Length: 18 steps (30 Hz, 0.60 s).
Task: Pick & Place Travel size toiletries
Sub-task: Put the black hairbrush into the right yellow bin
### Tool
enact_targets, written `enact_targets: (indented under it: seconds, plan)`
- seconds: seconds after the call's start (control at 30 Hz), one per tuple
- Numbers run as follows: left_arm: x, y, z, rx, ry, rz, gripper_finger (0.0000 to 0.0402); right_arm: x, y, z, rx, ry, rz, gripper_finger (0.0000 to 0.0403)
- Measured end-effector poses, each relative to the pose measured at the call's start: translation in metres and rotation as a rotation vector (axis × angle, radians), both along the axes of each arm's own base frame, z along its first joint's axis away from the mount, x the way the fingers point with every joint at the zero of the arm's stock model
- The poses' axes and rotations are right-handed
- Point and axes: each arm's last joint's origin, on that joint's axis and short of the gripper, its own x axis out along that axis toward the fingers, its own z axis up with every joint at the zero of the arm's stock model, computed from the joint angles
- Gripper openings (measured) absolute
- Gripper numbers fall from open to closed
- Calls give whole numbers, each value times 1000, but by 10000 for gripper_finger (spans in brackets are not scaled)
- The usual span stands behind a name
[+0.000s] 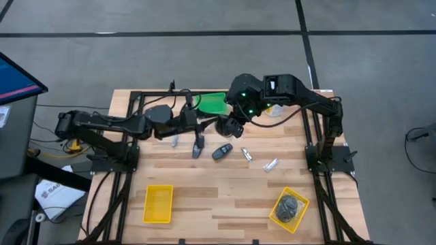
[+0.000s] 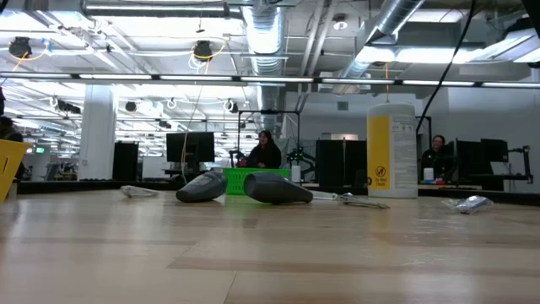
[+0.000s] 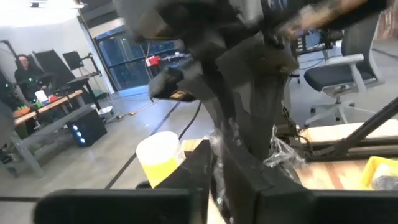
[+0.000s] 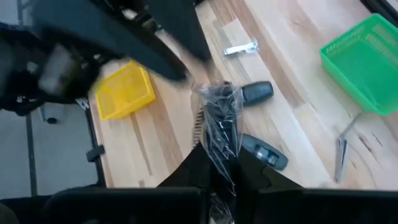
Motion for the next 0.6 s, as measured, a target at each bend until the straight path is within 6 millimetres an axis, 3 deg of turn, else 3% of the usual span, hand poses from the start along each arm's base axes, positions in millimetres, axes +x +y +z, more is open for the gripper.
enact_targets:
  seconds: [0.2, 0.33, 0.47, 0.6]
  plan:
    - [-17, -2, 16, -35, -70, -4, 110, -20, 1, 9, -44, 31, -23, 18]
    - [-40, -4, 28, -69, -76, 27, 156, -43, 5, 17, -59, 82, -43, 18]
    - [-66, -7, 35, -106, -51, 10, 181, -70, 26, 29, -83, 74, -64, 18]
    - [-91, -7, 40, -141, -97, -1, 181, -93, 49, 26, -62, 90, -99, 18]
